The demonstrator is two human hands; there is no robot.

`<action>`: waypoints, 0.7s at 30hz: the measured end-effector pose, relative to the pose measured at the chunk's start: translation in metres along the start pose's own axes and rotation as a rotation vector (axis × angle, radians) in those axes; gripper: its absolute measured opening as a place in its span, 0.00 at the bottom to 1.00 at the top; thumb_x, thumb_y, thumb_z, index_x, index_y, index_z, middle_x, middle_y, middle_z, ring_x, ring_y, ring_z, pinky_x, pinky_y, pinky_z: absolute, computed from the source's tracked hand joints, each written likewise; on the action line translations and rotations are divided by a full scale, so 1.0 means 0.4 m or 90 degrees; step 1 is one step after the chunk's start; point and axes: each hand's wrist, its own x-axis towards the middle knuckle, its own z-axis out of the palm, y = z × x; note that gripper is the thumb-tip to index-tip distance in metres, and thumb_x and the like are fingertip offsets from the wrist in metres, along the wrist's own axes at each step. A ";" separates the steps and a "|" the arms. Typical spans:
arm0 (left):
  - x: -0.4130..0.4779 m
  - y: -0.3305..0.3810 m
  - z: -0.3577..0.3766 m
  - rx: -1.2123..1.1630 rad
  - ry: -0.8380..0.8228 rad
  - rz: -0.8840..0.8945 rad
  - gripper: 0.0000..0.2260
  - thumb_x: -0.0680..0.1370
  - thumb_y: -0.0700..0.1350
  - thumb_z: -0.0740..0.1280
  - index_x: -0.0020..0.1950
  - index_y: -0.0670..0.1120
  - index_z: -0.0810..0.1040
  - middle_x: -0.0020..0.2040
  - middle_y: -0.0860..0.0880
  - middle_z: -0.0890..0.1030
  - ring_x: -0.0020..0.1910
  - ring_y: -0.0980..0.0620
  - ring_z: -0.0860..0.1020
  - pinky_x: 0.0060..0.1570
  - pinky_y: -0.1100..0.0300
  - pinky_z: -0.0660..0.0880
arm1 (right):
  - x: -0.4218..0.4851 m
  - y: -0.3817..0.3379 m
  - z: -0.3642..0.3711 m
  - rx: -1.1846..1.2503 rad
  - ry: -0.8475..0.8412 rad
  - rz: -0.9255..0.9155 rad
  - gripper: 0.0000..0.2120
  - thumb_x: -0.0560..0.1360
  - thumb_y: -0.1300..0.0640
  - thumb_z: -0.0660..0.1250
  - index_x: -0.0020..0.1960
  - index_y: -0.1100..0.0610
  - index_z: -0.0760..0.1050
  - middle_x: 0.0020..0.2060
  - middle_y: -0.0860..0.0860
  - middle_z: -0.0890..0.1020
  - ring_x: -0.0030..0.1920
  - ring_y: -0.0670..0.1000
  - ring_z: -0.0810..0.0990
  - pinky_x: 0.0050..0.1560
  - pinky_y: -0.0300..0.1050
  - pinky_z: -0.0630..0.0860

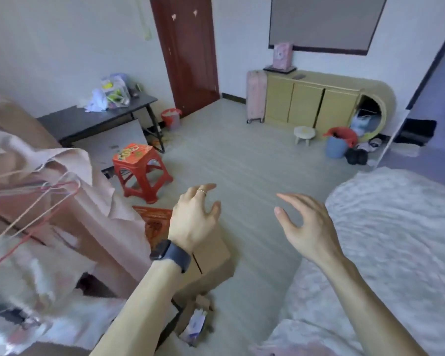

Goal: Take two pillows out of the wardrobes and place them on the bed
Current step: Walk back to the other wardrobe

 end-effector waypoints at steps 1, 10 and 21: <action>0.055 0.006 0.011 -0.002 -0.012 0.017 0.20 0.80 0.53 0.64 0.72 0.55 0.71 0.68 0.46 0.74 0.67 0.42 0.72 0.64 0.47 0.72 | 0.031 0.015 0.002 -0.015 0.012 0.017 0.16 0.77 0.48 0.66 0.61 0.53 0.82 0.57 0.47 0.84 0.60 0.47 0.78 0.65 0.27 0.60; 0.510 0.092 0.150 -0.057 -0.110 0.176 0.20 0.80 0.53 0.64 0.73 0.56 0.70 0.71 0.51 0.73 0.70 0.45 0.70 0.66 0.48 0.71 | 0.309 0.149 0.006 -0.119 0.085 0.154 0.14 0.79 0.49 0.69 0.63 0.47 0.80 0.61 0.43 0.81 0.64 0.46 0.73 0.64 0.33 0.61; 1.018 0.394 0.247 -0.131 -0.172 0.395 0.20 0.80 0.53 0.65 0.72 0.55 0.71 0.69 0.48 0.74 0.67 0.43 0.72 0.64 0.44 0.72 | 0.626 0.334 -0.126 -0.197 0.254 0.296 0.14 0.79 0.47 0.67 0.64 0.43 0.78 0.62 0.41 0.80 0.67 0.51 0.74 0.63 0.37 0.63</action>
